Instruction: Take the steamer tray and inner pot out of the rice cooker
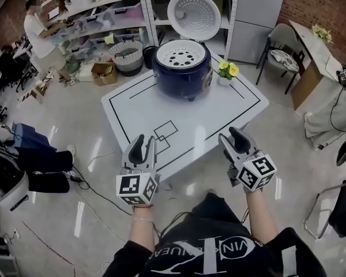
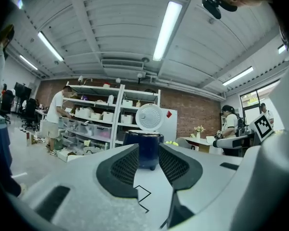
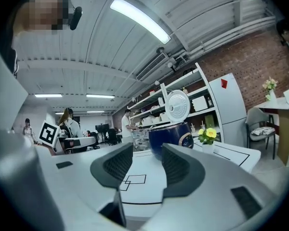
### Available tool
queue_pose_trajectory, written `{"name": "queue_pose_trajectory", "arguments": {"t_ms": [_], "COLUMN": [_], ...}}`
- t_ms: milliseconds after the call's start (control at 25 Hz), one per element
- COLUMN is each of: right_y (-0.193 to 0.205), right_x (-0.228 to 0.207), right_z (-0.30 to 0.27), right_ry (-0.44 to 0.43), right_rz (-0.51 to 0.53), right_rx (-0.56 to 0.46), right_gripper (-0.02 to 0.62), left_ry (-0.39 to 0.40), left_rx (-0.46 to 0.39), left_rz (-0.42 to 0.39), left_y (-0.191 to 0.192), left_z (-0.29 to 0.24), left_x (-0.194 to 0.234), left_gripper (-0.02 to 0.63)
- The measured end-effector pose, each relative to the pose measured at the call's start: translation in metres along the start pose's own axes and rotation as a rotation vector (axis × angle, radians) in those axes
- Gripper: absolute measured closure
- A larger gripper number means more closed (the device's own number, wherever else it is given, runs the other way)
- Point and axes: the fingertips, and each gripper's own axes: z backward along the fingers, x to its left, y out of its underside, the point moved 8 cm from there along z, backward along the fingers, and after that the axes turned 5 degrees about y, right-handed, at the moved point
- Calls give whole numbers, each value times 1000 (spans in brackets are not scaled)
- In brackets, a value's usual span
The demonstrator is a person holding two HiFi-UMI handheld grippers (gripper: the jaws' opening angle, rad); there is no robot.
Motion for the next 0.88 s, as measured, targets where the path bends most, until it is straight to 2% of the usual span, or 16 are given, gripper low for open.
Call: {"name": "queue_pose_trajectory", "arguments": {"t_ms": [240, 600, 880], "right_y": [-14, -47, -66], "right_x": [-18, -51, -98], "right_z": [-50, -145, -208], "right_ry": [-20, -118, -122], "right_rz": [14, 57, 96], "right_rx": [5, 30, 79], "right_gripper": [423, 423, 423], "left_ry": [20, -51, -91], "left_rx": [19, -13, -13], "left_rz": [-24, -11, -5], "left_y": [-2, -28, -29], "left_z": [-30, -104, -164], "left_x": [12, 45, 53], "left_gripper": [495, 495, 495]}}
